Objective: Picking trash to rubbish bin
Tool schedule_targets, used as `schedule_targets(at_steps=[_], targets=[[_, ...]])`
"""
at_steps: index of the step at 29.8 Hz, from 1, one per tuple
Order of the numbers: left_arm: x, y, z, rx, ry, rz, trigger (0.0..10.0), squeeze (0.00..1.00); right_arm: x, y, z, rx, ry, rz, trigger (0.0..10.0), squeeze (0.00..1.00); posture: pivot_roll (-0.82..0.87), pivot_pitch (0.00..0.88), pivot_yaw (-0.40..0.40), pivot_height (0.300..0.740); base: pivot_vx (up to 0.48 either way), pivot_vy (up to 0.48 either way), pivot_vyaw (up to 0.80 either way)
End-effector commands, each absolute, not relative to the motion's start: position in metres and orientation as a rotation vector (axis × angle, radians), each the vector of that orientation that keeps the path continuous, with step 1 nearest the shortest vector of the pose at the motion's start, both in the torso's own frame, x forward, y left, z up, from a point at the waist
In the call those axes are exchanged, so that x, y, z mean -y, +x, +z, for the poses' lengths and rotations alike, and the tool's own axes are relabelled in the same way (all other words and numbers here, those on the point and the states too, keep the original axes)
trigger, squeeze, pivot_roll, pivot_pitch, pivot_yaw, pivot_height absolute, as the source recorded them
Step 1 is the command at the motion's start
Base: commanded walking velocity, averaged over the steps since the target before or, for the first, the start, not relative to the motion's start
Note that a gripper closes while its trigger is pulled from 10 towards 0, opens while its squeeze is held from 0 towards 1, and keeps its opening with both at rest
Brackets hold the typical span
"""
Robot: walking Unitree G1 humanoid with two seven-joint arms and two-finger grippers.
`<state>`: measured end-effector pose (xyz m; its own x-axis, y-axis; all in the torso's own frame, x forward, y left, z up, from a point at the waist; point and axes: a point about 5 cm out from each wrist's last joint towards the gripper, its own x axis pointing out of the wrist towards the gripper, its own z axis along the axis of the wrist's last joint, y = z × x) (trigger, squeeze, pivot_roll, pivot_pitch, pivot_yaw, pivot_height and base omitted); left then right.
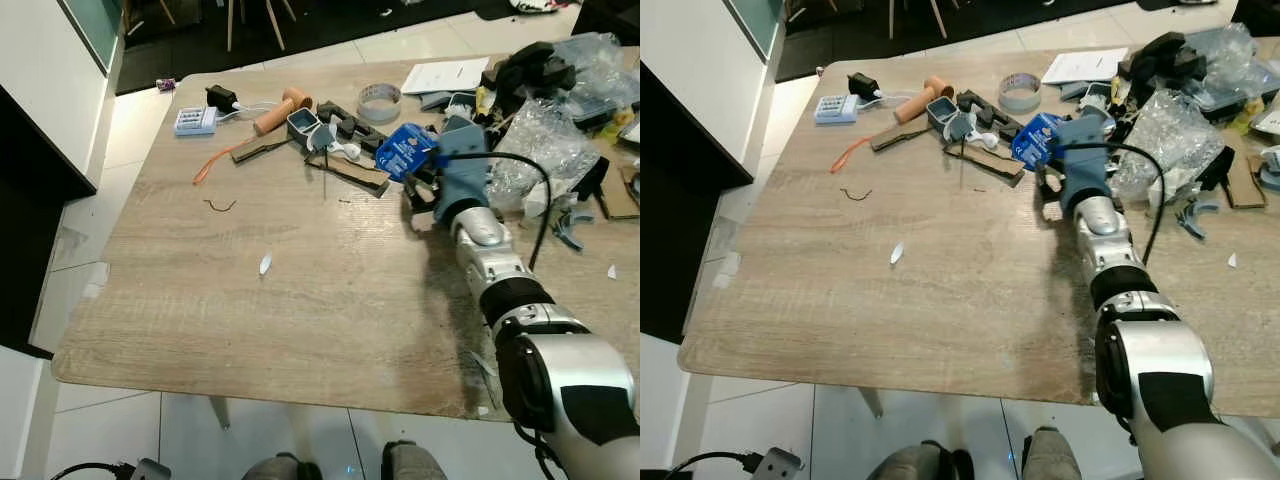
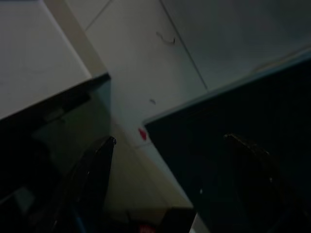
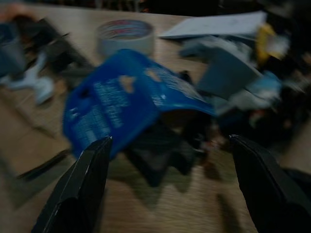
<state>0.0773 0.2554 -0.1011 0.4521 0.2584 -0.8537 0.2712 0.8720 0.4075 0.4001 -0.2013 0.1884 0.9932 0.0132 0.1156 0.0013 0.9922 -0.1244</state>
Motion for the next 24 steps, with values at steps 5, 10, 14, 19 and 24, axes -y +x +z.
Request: schedule_targets(at_steps=[5, 10, 14, 19, 24], targets=[[-0.267, 0.061, -0.101, -1.161, 0.579, -0.030, 10.0, 0.00, 0.204, 0.396, 0.178, 0.118, 0.031, -0.012, 10.0, 0.00, 0.06, 0.240, 0.185, 0.740, 0.000, 0.000, 0.00], [-0.270, 0.058, -0.099, -1.155, 0.595, -0.038, 10.0, 0.00, 0.212, 0.396, 0.183, 0.131, 0.128, -0.025, 10.0, 0.00, 0.07, 0.259, 0.198, 0.740, 0.000, 0.000, 0.00], [-0.273, 0.053, -0.098, -1.157, 0.604, -0.041, 10.0, 0.00, 0.216, 0.399, 0.193, 0.151, 0.155, -0.024, 10.0, 0.00, 0.08, 0.273, 0.204, 0.740, 0.000, 0.000, 0.00], [-0.274, 0.047, -0.099, -1.166, 0.606, -0.043, 10.0, 0.00, 0.218, 0.403, 0.203, 0.133, 0.108, -0.027, 10.0, 0.00, 0.09, 0.283, 0.205, 0.740, 0.000, 0.000, 0.00], [-0.273, 0.044, -0.099, -1.169, 0.602, -0.044, 10.0, 0.00, 0.225, 0.408, 0.217, 0.080, -0.046, -0.050, 3.0, 0.00, 0.09, 0.282, 0.202, 0.740, 0.000, 0.000, 0.00]])
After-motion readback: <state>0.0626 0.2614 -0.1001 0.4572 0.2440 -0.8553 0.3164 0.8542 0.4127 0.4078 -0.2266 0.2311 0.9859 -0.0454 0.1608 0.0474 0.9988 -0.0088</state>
